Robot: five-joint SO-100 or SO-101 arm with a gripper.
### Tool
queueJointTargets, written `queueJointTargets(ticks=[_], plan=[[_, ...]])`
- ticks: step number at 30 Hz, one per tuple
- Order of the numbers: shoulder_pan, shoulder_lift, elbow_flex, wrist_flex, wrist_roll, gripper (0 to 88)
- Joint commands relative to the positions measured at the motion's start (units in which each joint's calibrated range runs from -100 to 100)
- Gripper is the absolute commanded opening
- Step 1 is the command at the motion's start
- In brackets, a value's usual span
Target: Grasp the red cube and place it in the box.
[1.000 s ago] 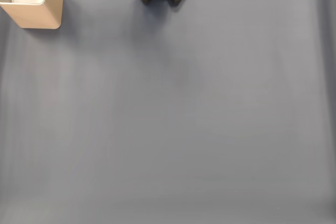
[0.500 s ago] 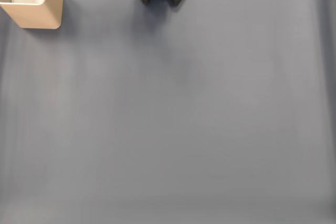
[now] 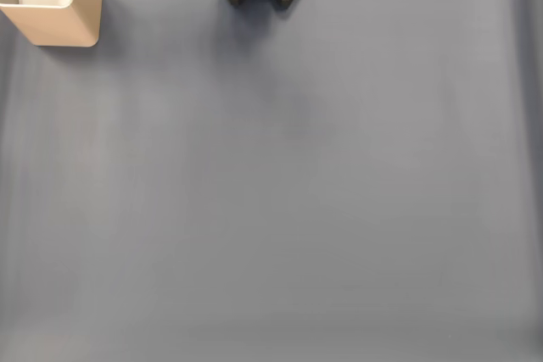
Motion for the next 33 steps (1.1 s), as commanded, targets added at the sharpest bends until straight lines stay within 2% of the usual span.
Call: queueJointTargets(ticks=[1,5,10,19,33], plan=[[0.18,-1.92,-0.71,-0.86,0.39,18.6],[0.11,-2.27,-0.53,-1.11,0.0,34.0],[0.11,-2.35,-0.43,-0.62,0.24,43.3],[0.11,-2.27,-0.25,-0.86,0.05,47.4],[0.18,-2.18,-0.25,-1.77,-0.54,47.5]])
